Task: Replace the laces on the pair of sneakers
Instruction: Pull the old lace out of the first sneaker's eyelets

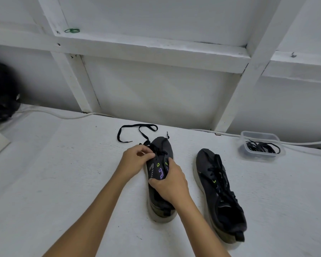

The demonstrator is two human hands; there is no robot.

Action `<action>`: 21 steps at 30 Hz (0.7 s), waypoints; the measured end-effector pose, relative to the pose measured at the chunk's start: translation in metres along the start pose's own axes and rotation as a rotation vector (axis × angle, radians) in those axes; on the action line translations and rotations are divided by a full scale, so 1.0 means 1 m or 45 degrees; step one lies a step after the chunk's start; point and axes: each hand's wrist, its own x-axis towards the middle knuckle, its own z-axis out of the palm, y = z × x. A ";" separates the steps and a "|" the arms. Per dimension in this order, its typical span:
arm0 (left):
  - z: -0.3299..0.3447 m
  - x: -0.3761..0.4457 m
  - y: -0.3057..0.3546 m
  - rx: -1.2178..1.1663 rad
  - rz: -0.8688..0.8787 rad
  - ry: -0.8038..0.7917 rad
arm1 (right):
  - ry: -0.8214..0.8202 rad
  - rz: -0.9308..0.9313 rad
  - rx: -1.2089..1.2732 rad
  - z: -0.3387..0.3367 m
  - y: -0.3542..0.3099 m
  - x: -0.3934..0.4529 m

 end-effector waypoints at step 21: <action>0.002 0.006 0.013 0.103 0.052 0.075 | 0.011 -0.026 -0.020 0.001 0.004 0.003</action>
